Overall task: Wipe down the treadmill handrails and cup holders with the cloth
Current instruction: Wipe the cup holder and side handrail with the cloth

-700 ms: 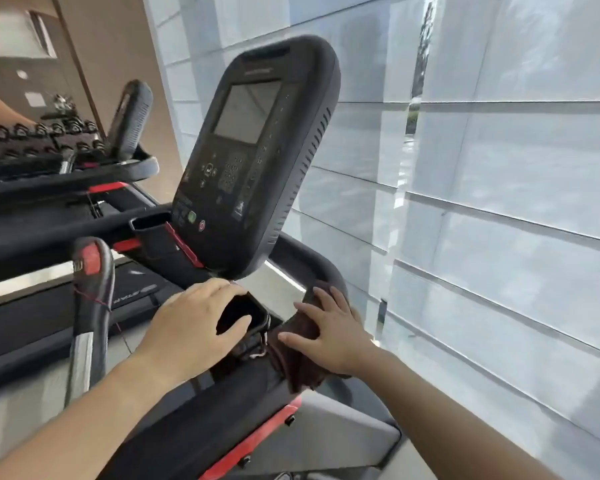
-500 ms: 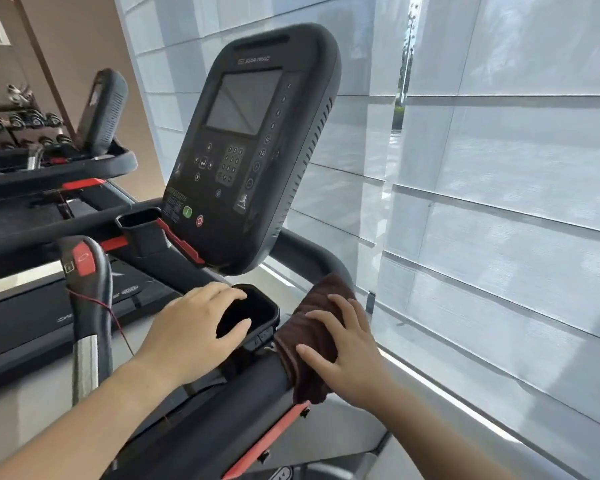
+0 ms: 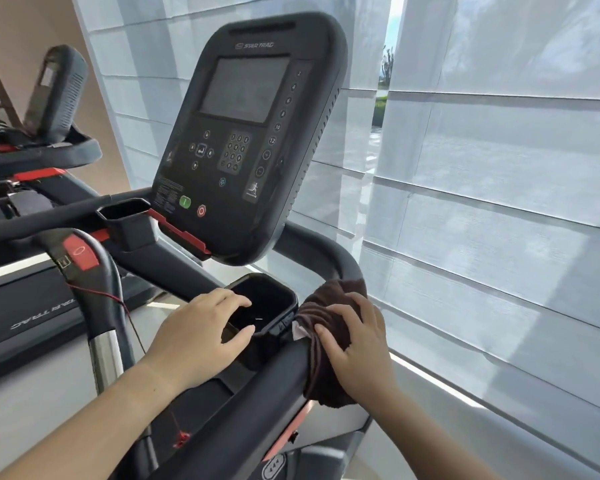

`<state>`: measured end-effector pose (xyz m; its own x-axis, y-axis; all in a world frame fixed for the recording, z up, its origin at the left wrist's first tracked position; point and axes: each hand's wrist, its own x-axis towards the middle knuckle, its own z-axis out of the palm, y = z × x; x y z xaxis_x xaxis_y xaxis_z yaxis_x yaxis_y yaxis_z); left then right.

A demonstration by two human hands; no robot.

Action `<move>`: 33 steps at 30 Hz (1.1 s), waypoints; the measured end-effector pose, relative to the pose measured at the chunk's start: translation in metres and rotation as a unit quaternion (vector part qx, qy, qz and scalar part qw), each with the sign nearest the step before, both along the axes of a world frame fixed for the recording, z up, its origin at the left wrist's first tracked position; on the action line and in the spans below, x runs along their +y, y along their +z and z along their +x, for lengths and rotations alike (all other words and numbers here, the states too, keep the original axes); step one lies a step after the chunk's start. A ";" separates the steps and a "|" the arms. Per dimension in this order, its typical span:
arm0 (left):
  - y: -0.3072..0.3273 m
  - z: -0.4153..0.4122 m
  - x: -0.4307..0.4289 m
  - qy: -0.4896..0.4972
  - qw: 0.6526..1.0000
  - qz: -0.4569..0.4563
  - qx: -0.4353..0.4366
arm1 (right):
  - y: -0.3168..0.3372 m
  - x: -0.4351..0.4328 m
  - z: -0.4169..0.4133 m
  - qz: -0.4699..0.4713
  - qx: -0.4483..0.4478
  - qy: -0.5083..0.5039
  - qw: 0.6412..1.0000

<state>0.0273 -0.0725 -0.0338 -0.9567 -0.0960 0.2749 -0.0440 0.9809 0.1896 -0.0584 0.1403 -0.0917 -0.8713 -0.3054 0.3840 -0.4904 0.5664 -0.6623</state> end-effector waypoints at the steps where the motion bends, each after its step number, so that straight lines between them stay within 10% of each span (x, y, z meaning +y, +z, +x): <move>1: 0.000 0.000 0.000 -0.003 1.000 0.001 0.001 | -0.002 0.000 0.005 -0.010 -0.003 -0.003 1.000; 33: -0.014 -0.013 -0.076 0.159 0.986 -0.022 0.044 | 0.043 -0.084 -0.063 0.161 0.039 0.236 0.957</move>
<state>0.0148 -0.1483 -0.0477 -0.8526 -0.3731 0.3658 -0.3356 0.9276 0.1641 -0.1210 0.0563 -0.0484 -0.5791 -0.7721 0.2618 -0.7834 0.4381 -0.4409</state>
